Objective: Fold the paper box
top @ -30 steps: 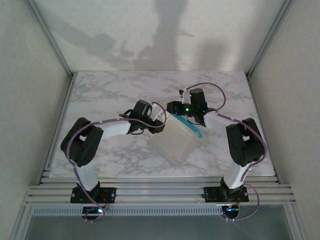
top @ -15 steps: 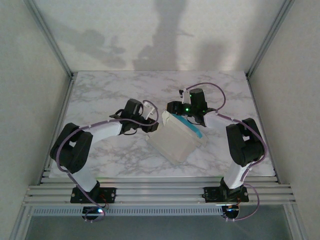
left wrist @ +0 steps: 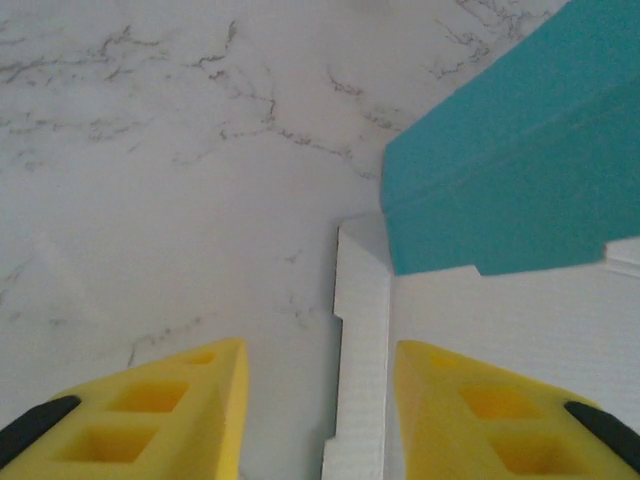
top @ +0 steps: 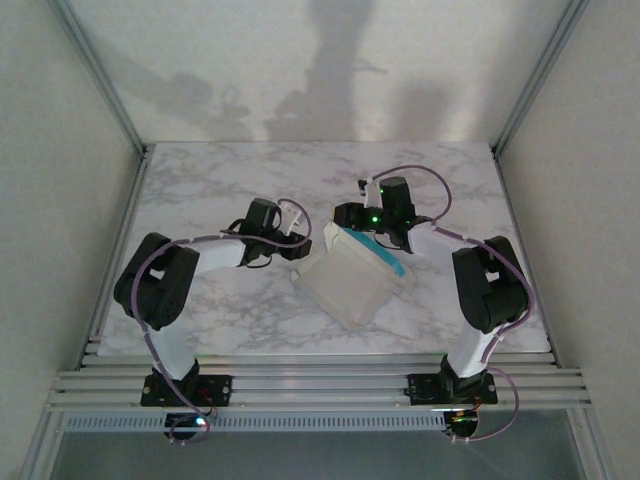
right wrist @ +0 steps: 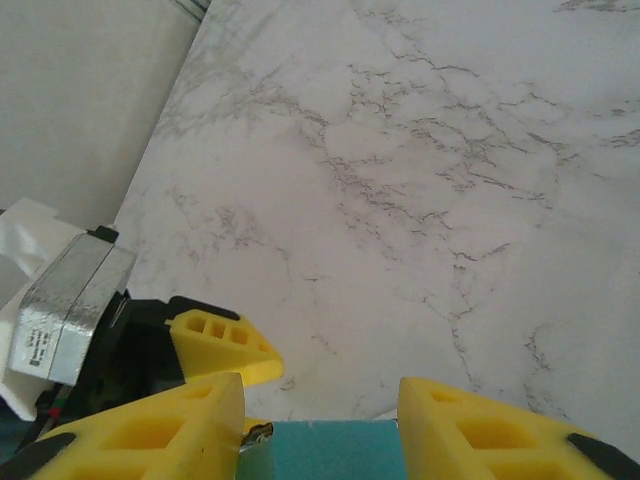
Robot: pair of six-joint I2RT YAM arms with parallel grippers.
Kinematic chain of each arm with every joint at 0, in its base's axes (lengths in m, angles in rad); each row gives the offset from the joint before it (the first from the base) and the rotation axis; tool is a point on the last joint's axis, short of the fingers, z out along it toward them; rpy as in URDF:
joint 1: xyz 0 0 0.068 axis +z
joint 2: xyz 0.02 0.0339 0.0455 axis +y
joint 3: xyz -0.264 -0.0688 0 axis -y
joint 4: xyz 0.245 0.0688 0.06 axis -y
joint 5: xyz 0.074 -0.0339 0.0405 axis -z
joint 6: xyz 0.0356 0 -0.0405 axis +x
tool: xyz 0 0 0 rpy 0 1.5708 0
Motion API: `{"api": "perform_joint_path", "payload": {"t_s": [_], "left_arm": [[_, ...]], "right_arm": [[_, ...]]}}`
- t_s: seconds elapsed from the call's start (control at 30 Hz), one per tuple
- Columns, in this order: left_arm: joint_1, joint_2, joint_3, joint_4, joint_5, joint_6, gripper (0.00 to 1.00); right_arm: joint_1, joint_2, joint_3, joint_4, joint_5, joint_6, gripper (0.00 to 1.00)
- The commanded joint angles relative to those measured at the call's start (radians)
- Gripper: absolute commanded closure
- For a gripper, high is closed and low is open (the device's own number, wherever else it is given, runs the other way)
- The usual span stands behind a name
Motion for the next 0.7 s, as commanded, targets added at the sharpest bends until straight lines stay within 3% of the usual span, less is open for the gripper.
{"api": "perform_joint_path", "payload": {"t_s": [0.0,0.67], "left_arm": [[-0.02,0.035,0.057,0.052,0.048,0.049,0.56],[-0.06,0.107,0.141,0.064,0.221,0.14,0.53]], "right_arm": [[-0.011,0.018,-0.026,-0.048,-0.018,-0.005,0.57],[-0.029,0.032,-0.023,-0.033,-0.054,0.018,0.57]]}}
